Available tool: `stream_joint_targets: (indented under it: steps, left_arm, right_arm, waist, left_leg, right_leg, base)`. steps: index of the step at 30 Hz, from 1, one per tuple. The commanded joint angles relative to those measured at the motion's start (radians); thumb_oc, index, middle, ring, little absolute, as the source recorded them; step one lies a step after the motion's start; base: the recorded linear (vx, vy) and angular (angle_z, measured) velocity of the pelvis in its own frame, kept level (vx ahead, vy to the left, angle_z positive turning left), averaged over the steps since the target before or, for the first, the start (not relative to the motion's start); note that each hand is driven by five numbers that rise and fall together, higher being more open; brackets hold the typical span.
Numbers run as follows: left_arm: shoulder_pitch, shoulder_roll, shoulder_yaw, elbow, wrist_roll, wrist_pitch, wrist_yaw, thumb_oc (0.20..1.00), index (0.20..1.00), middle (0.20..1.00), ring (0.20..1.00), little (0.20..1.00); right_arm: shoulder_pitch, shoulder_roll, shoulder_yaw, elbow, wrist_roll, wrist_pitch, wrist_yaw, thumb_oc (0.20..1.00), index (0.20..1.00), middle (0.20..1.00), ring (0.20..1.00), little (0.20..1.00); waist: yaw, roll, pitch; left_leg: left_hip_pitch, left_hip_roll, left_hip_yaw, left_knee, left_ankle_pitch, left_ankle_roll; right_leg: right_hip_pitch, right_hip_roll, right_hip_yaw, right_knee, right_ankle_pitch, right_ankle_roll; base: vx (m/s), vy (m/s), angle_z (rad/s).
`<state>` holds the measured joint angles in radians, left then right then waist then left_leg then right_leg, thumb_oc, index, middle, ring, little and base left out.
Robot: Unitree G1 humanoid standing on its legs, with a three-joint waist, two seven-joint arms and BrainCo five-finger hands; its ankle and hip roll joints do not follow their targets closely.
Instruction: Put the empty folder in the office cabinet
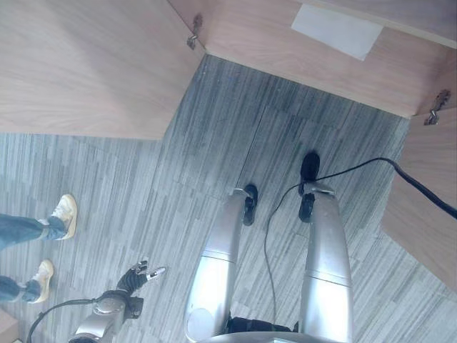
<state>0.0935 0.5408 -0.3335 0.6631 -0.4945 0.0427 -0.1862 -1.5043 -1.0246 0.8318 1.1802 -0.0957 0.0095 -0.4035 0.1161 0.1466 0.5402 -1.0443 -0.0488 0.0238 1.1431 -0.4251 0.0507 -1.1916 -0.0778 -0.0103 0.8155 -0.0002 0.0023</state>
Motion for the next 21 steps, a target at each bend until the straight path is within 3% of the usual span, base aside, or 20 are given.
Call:
stream_joint_targets:
  steps: [1,5,8,9,12,13,14,15,21]
  left_arm:
    - [0.114,0.041,0.022,0.0,0.014,0.014,0.003,1.0,1.0,1.0,1.0,1.0]
    - [0.112,0.041,0.023,0.002,0.009,-0.035,0.018,1.0,1.0,1.0,1.0,1.0]
    - [0.111,0.054,0.021,-0.04,-0.033,-0.099,0.063,1.0,1.0,1.0,1.0,1.0]
    - [0.109,0.064,0.015,-0.068,-0.052,-0.094,0.092,1.0,1.0,1.0,1.0,1.0]
    - [0.101,0.076,0.02,-0.091,-0.063,-0.082,0.113,1.0,1.0,1.0,1.0,1.0]
    - [0.08,0.08,0.012,-0.099,-0.066,-0.076,0.12,1.0,1.0,1.0,1.0,1.0]
    - [0.076,0.08,0.004,-0.108,-0.062,-0.079,0.12,1.0,1.0,1.0,1.0,1.0]
    - [0.071,0.087,-0.015,-0.125,-0.065,-0.073,0.137,1.0,1.0,1.0,1.0,1.0]
    - [0.043,0.083,-0.014,-0.119,-0.043,-0.065,0.125,1.0,1.0,1.0,1.0,1.0]
  right_arm:
    - [-0.013,-0.095,0.036,-0.044,0.088,-0.013,-0.034,0.2,0.2,0.2,0.2,0.2]
    - [0.012,-0.067,-0.007,-0.062,0.041,-0.01,0.004,0.2,0.2,0.2,0.2,0.2]
    - [0.05,-0.061,-0.025,-0.065,0.065,-0.001,0.012,0.2,0.2,0.2,0.2,0.2]
    - [0.059,-0.058,-0.028,-0.064,0.06,0.003,0.014,0.2,0.2,0.2,0.2,0.2]
    - [0.077,-0.042,-0.039,-0.066,0.056,0.019,0.001,0.2,0.2,0.2,0.2,0.2]
    - [0.078,-0.029,-0.036,-0.058,0.061,0.039,-0.005,0.2,0.2,0.2,0.2,0.2]
    - [0.083,-0.027,-0.036,-0.051,0.066,0.042,-0.013,0.2,0.2,0.2,0.2,0.2]
    - [0.085,-0.027,-0.048,-0.043,0.068,0.043,-0.01,0.2,0.2,0.2,0.2,0.2]
    - [0.116,-0.049,-0.064,-0.051,0.086,0.017,0.025,0.2,0.2,0.2,0.2,0.2]
  waist:
    - [-0.01,0.013,-0.02]
    - [-0.025,0.015,-0.02]
    - [-0.046,0.018,-0.02]
    - [-0.048,0.023,-0.02]
    - [-0.042,0.033,-0.02]
    - [-0.032,0.043,-0.02]
    - [-0.026,0.049,-0.02]
    - [-0.03,0.048,-0.02]
    - [-0.032,0.041,-0.02]
  left_leg:
    - [-0.019,-0.008,0.0,0.047,0.039,0.06]
    - [0.038,0.009,0.012,0.073,0.067,0.042]
    - [0.113,0.016,0.022,0.085,0.128,0.008]
    - [0.119,0.008,0.02,0.059,0.14,0.006]
    - [0.127,0.005,0.024,-0.073,0.146,0.017]
    - [0.155,0.011,0.026,-0.305,0.19,0.014]
    - [0.182,0.013,0.028,-0.417,0.219,0.013]
    - [0.17,0.006,0.016,-0.374,0.259,-0.008]
    - [0.182,-0.003,0.003,-0.411,0.216,0.0]
  right_leg:
    - [0.12,-0.01,-0.1,0.114,-0.23,-0.044]
    - [0.166,-0.01,-0.102,0.047,-0.216,-0.041]
    - [0.216,-0.008,-0.101,-0.043,-0.182,-0.041]
    - [0.226,-0.002,-0.093,-0.057,-0.178,-0.039]
    - [0.232,0.003,-0.088,-0.06,-0.173,-0.034]
    - [0.247,0.008,-0.086,-0.073,-0.175,-0.031]
    - [0.261,0.005,-0.087,-0.086,-0.177,-0.032]
    - [0.266,0.01,-0.081,-0.103,-0.171,-0.04]
    - [0.289,0.009,-0.059,-0.149,-0.16,-0.028]
  base:
    - [-0.03,0.023,-0.07]
    - [-0.04,0.034,-0.08]
    - [-0.04,0.025,0.0]
    - [-0.02,0.063,0.12]
    - [-0.01,0.087,0.15]
    - [-0.01,0.148,0.08]
    - [-0.02,0.083,0.02]
    - [-0.02,0.004,-0.05]
    - [-0.04,-0.019,0.21]
